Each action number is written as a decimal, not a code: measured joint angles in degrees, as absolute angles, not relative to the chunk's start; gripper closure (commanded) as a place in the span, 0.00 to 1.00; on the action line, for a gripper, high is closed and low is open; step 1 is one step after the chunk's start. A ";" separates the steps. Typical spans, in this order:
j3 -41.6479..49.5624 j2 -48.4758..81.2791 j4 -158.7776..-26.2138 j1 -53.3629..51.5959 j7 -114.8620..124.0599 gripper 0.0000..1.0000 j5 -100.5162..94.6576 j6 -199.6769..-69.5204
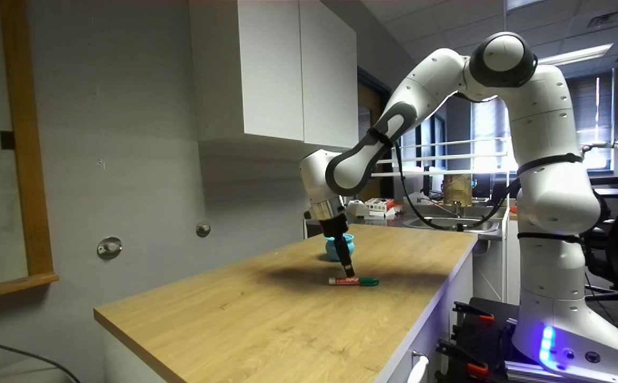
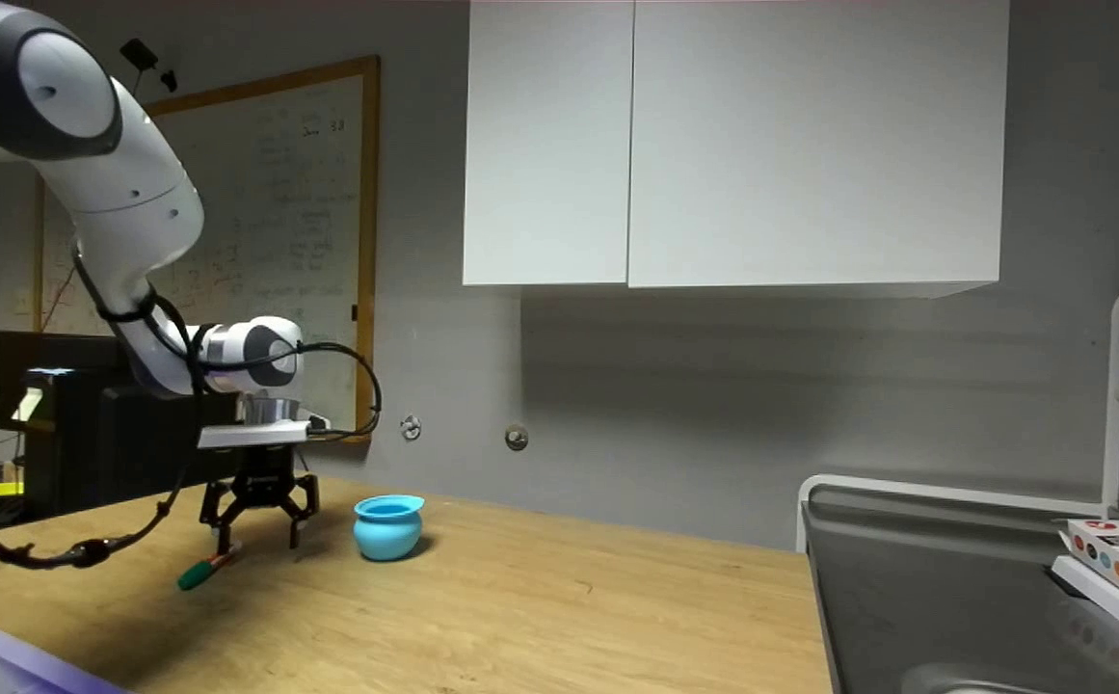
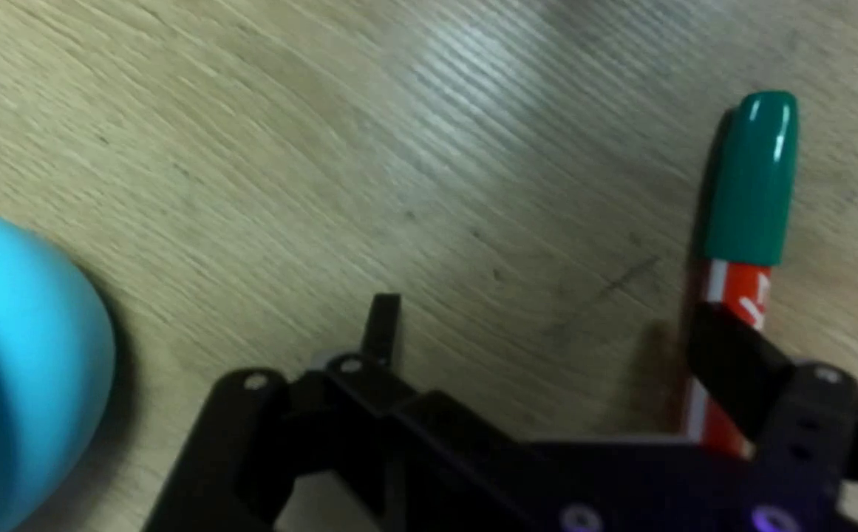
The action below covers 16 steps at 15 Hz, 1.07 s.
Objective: Put the marker in the bowl
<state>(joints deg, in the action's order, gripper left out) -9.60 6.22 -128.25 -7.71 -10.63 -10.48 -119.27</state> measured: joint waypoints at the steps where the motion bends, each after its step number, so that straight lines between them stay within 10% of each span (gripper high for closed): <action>1: -9.80 6.38 -128.52 -7.95 -10.85 0.00 -9.84 -119.40; 16: -13.33 0.10 -128.74 -14.35 -5.82 0.00 -15.72 -111.97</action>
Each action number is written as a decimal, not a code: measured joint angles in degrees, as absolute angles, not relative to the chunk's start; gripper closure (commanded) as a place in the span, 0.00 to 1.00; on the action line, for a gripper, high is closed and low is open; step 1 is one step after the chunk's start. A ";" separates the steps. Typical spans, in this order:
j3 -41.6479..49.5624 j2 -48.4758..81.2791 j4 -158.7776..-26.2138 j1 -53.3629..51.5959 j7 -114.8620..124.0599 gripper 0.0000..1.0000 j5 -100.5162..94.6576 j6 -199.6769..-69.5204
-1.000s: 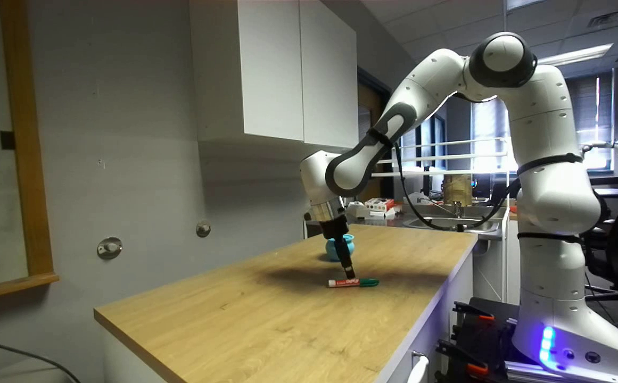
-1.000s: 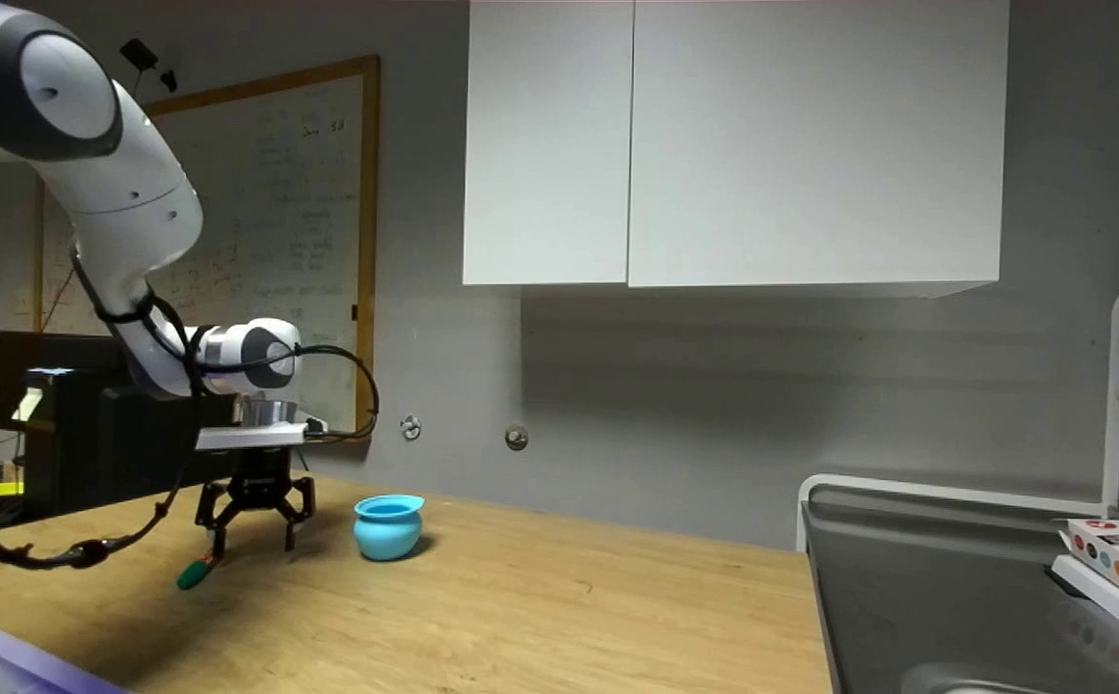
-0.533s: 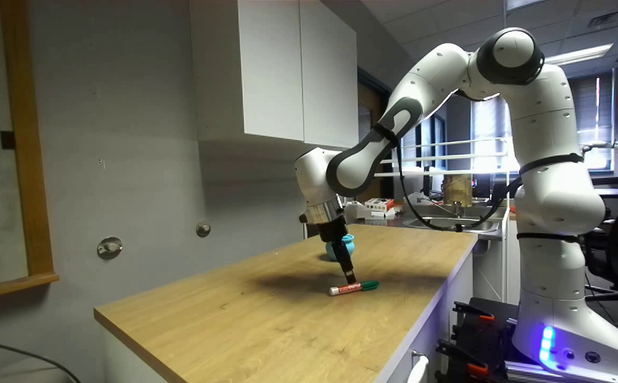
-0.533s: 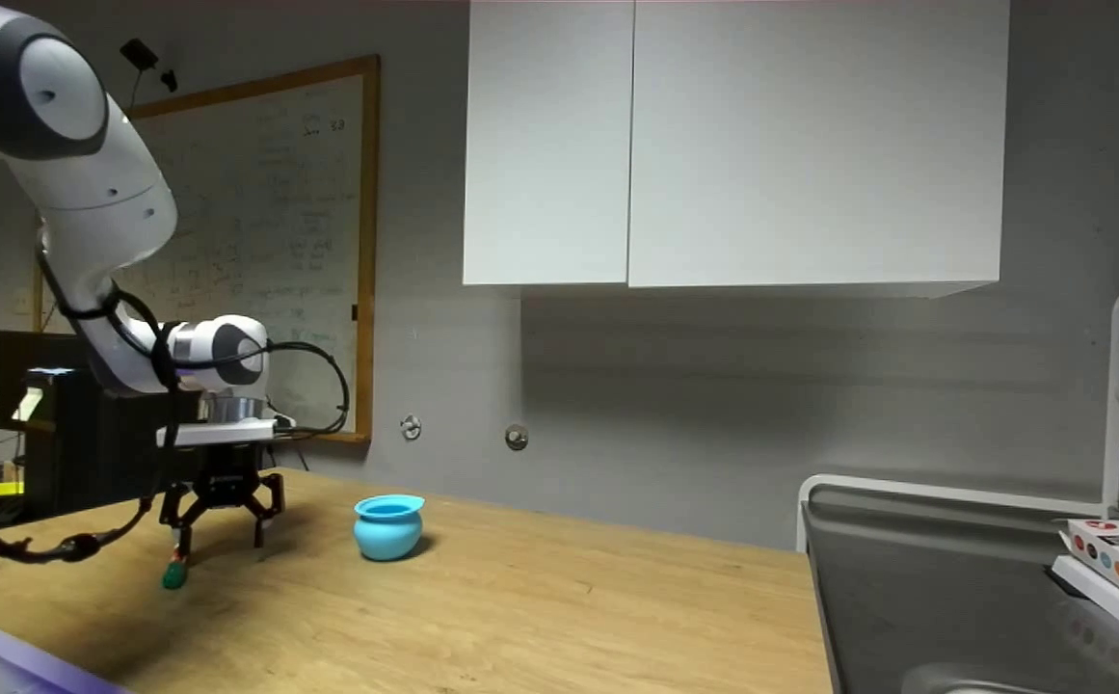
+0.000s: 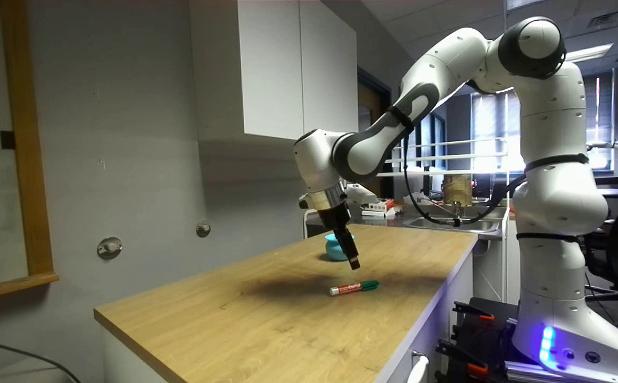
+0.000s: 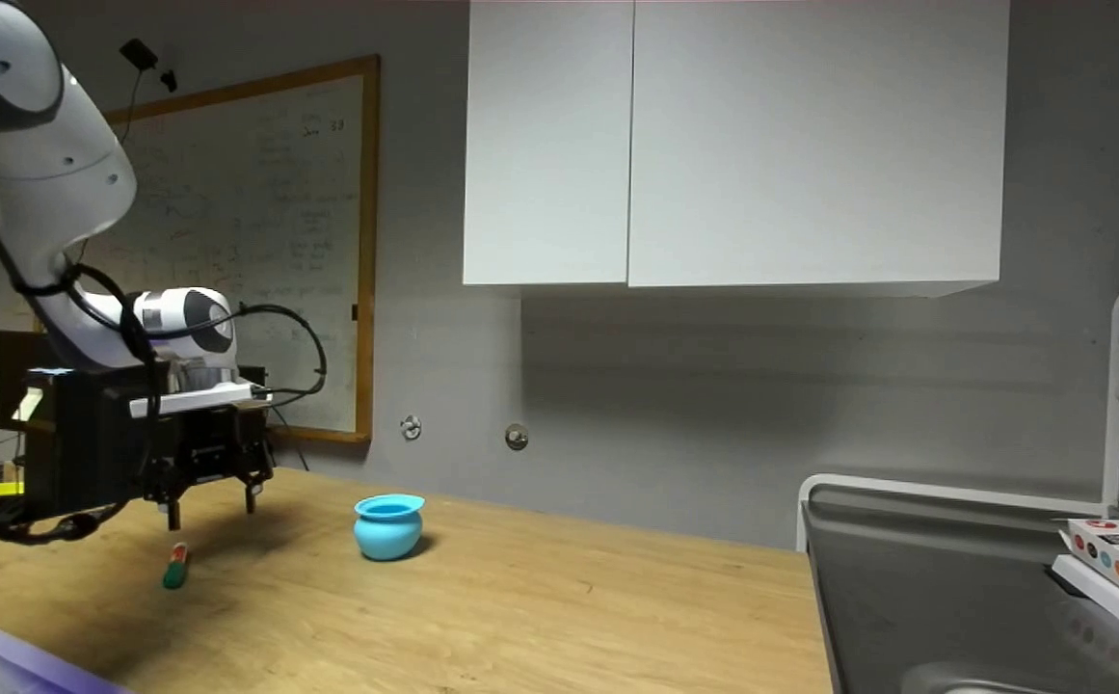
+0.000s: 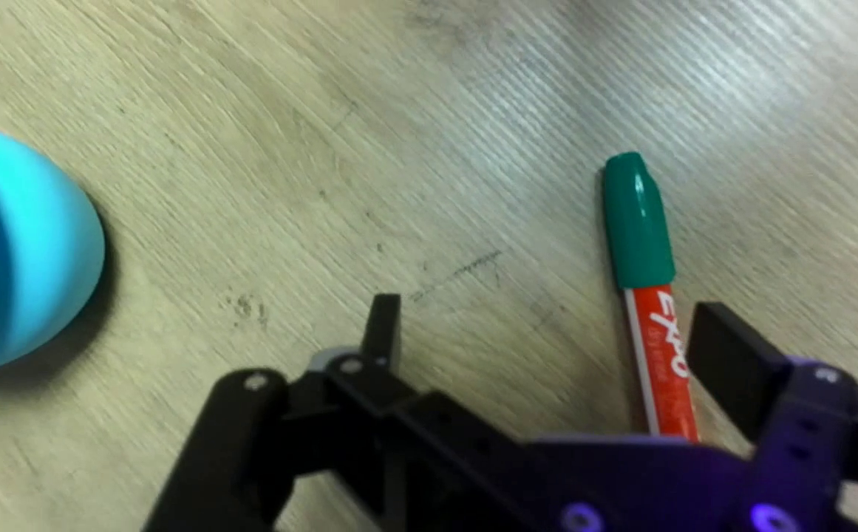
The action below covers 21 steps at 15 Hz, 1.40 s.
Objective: Put the marker in the bowl
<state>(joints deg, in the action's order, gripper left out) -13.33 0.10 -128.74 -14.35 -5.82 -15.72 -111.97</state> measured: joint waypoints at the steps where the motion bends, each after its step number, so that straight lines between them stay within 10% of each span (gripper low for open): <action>1: -13.36 -0.28 -128.75 -14.39 -5.90 0.00 -15.80 -111.91; 21: -14.76 5.83 -128.71 -15.72 -8.52 0.00 -15.91 -112.76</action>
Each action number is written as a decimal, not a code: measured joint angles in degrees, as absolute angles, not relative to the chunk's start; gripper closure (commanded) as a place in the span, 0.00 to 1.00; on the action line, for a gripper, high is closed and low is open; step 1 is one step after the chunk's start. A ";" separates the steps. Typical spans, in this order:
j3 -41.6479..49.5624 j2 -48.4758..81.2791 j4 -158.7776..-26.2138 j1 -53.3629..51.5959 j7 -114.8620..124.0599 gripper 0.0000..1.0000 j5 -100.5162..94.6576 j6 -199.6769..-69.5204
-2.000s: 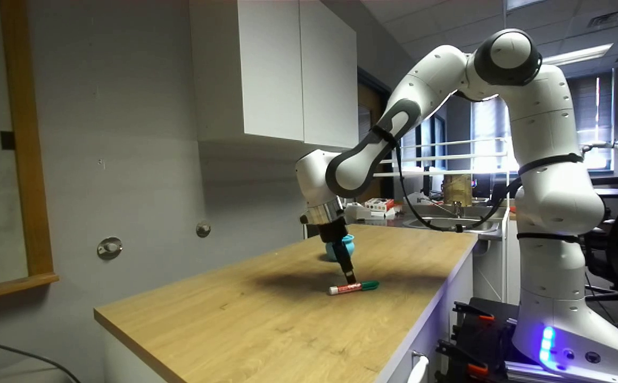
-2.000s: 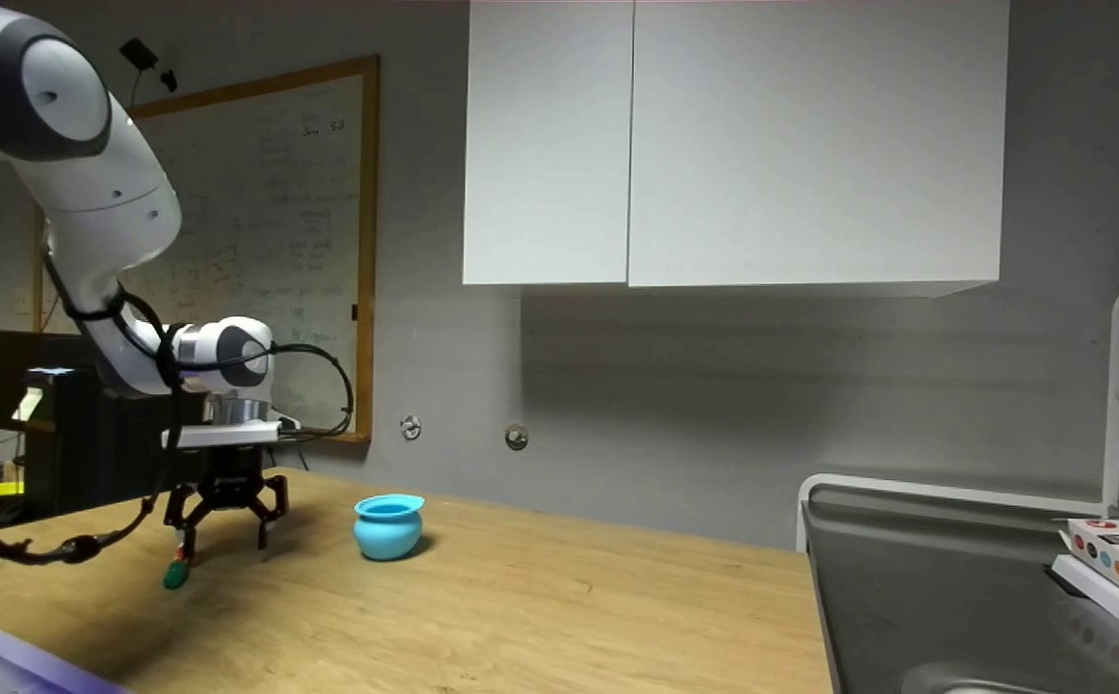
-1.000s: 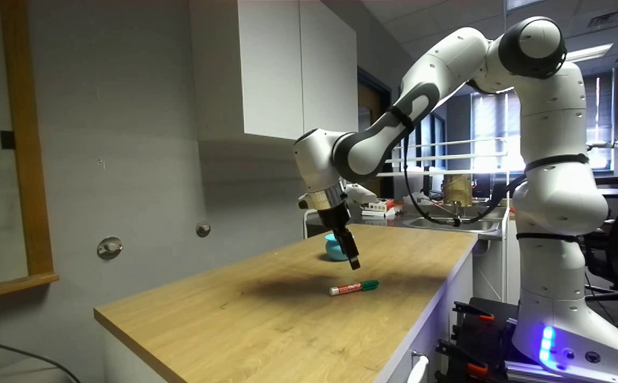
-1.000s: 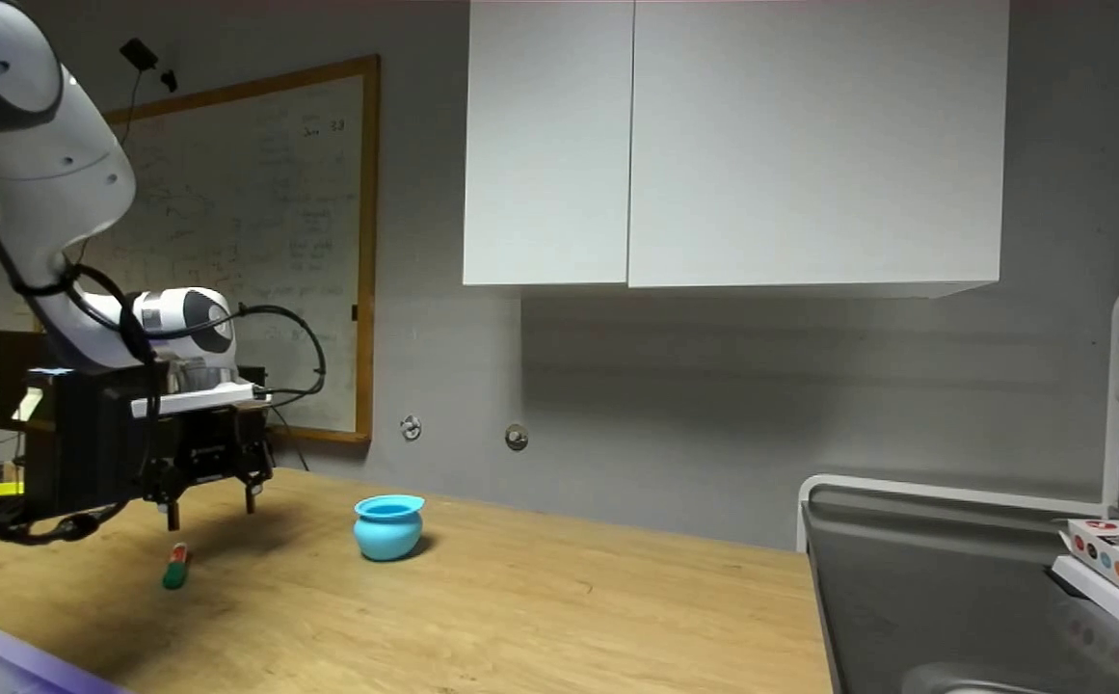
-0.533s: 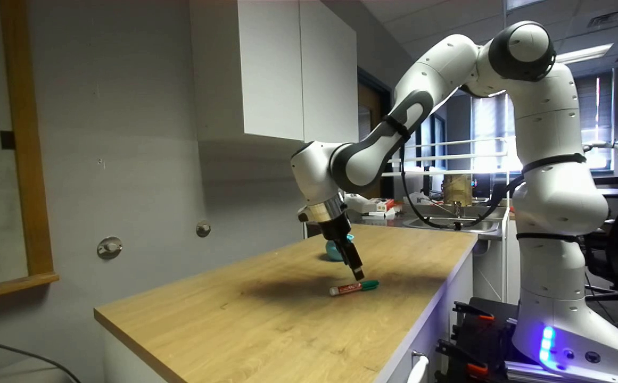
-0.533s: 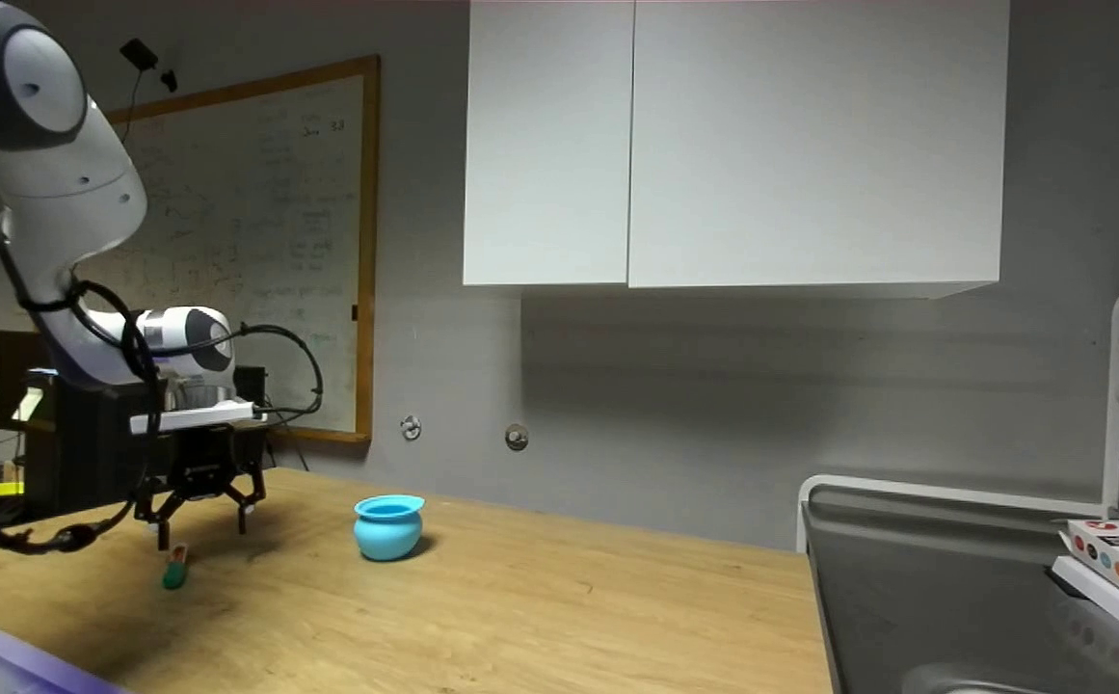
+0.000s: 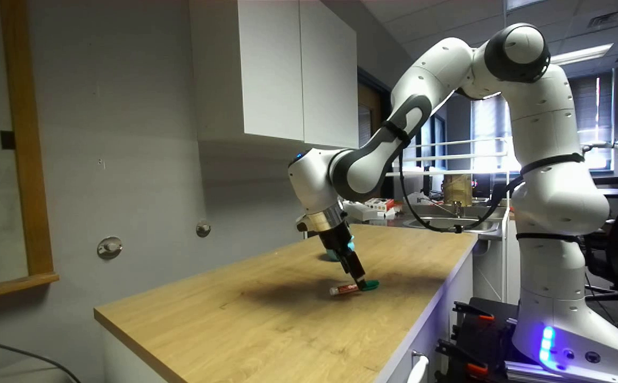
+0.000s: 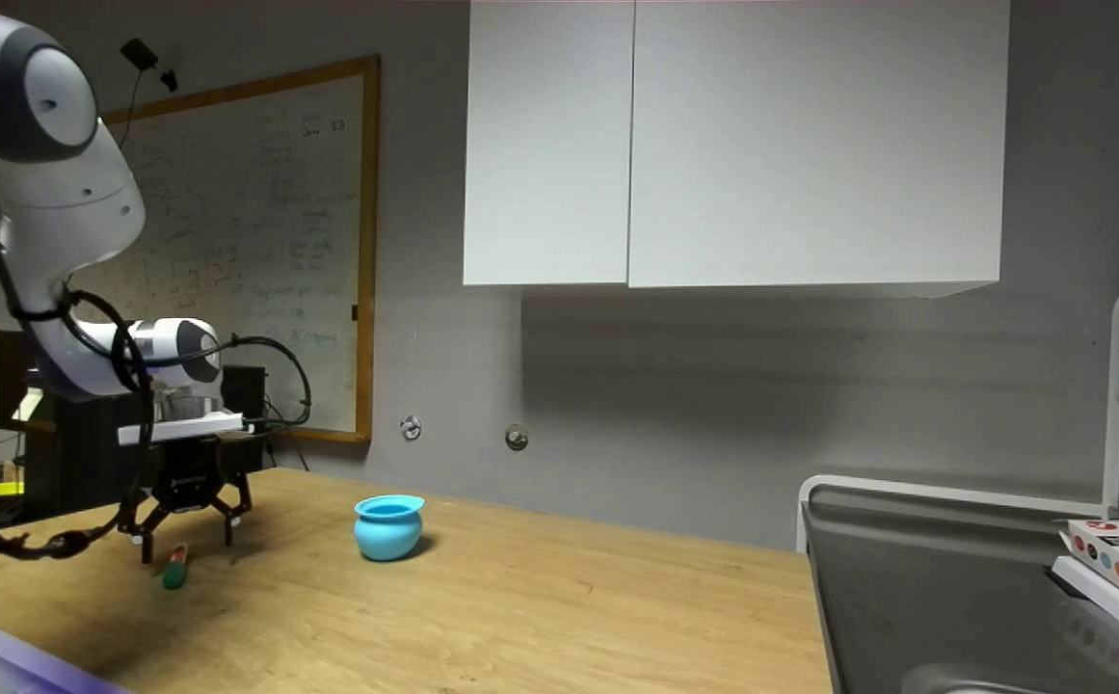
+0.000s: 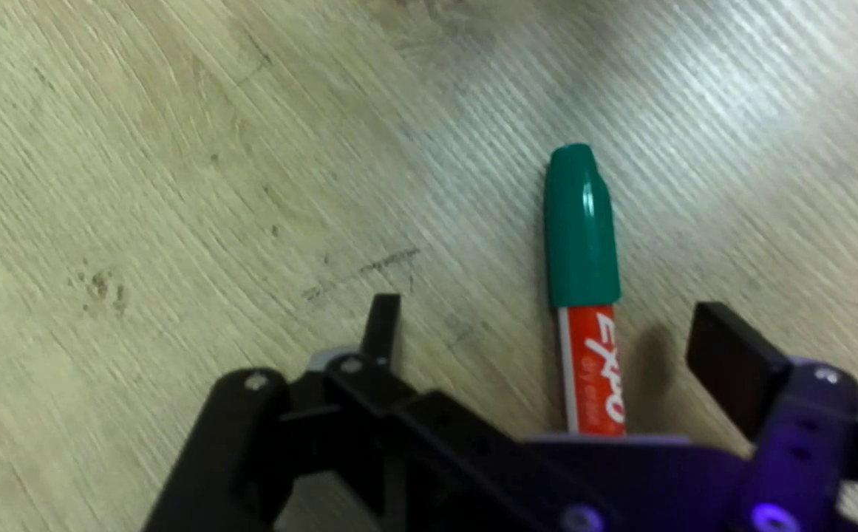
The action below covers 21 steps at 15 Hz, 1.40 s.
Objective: Put the marker in the bowl
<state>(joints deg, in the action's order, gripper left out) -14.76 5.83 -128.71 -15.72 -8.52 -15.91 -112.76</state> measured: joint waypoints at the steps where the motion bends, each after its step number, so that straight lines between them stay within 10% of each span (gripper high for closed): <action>1: -14.76 6.41 -128.67 -15.75 -8.52 0.00 -16.09 -112.97; 13: -14.63 8.78 -126.95 -15.68 -8.77 0.92 -18.53 -113.59; 21: -14.59 8.29 -126.50 -15.66 -8.59 0.90 -18.74 -113.50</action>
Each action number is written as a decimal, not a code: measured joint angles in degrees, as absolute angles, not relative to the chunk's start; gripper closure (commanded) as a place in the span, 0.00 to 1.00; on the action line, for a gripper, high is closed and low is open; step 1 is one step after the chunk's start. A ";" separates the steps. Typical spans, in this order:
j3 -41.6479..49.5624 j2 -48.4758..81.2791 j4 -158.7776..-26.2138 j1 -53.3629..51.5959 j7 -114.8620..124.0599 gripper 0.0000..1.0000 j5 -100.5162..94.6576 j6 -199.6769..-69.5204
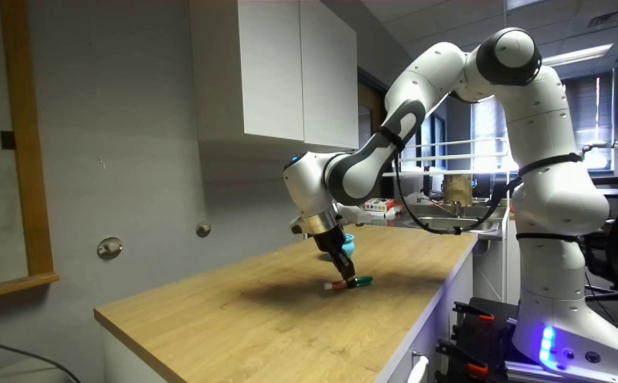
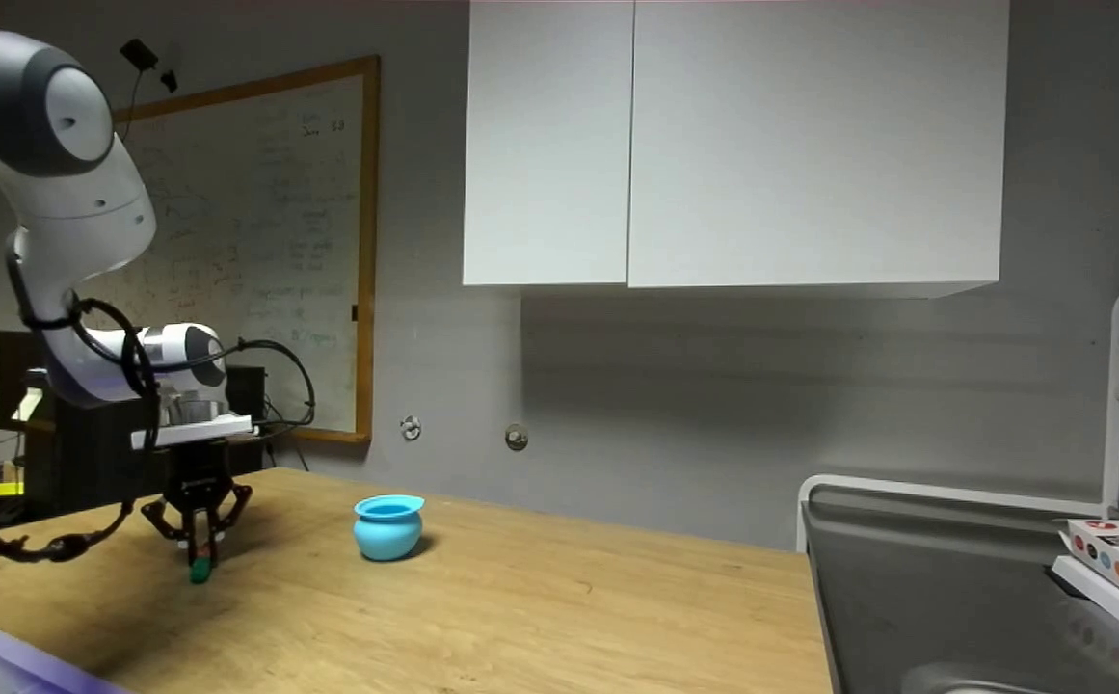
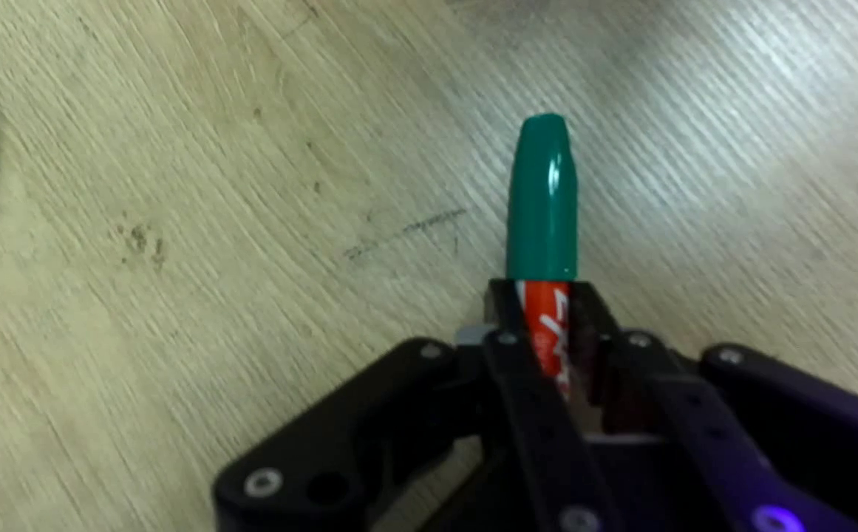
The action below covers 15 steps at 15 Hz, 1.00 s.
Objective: Put the marker in the bowl
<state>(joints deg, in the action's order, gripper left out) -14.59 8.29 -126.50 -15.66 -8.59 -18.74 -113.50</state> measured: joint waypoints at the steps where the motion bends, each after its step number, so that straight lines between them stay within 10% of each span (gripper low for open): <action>1: -14.53 8.25 -126.50 -15.65 -8.22 0.90 -18.77 -113.50; 15: -9.18 -7.84 -130.84 -8.67 8.01 0.89 -19.86 -114.69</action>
<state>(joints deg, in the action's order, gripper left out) -9.18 -7.84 -130.84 -8.67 8.01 -19.86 -114.69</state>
